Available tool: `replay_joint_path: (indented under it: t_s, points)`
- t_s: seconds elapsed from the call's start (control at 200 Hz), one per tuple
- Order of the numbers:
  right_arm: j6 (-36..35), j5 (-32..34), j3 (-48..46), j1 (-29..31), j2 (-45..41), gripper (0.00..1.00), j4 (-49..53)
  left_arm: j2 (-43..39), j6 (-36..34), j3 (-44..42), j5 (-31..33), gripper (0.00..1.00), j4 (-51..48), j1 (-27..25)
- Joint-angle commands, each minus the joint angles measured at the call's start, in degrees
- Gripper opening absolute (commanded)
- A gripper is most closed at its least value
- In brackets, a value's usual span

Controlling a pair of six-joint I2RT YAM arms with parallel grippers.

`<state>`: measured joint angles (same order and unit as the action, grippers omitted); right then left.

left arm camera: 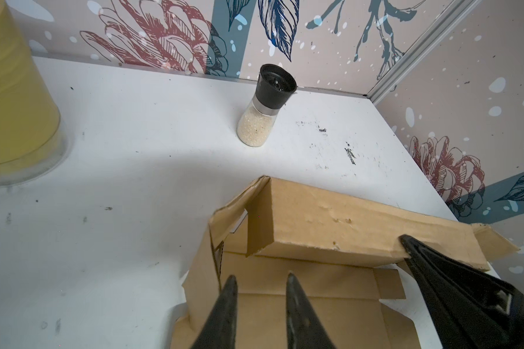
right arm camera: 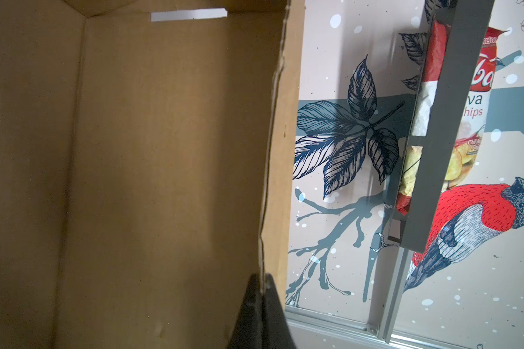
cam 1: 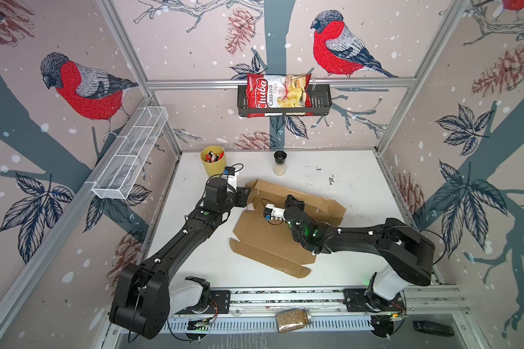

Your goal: Fold the paper box

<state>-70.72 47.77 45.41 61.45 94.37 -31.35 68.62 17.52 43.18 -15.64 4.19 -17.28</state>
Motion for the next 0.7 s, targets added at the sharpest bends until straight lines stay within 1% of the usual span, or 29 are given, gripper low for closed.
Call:
replay_joint_path:
  t_s: [0.0,0.15,0.21,0.31,0.42,0.53,0.575,0.695]
  points:
    - [-0.5,-2.1,-0.2,0.2,0.6,0.0,4.2,-1.0,-1.5,1.5,-2.2,0.33,-1.6,1.5]
    - [-0.5,-2.2,0.0,0.2,0.7,0.0,4.4,0.7,-1.6,5.8,-4.2,0.41,-1.6,5.1]
    - [-0.4,-2.2,0.1,0.2,0.7,0.0,4.5,3.3,-1.0,8.1,-4.6,0.46,-1.6,7.4]
    - [-0.6,-2.4,0.1,0.2,0.6,0.0,4.5,10.0,-0.6,13.6,-7.7,0.47,-3.5,10.3]
    - [-0.6,-2.6,0.1,0.2,0.2,0.0,4.3,18.4,-2.4,20.1,-7.1,0.47,-7.0,10.9]
    - [-0.6,-2.9,0.0,0.2,0.0,0.0,4.6,25.7,-3.5,25.2,-12.6,0.48,-11.1,11.1]
    - [-0.4,-2.9,-0.1,0.2,-0.1,0.0,4.7,26.9,-3.0,25.6,-15.1,0.48,-11.3,10.9]
    - [0.0,-3.2,-0.2,0.1,-0.2,0.0,4.9,25.3,-3.1,23.4,-17.2,0.51,-10.5,10.1]
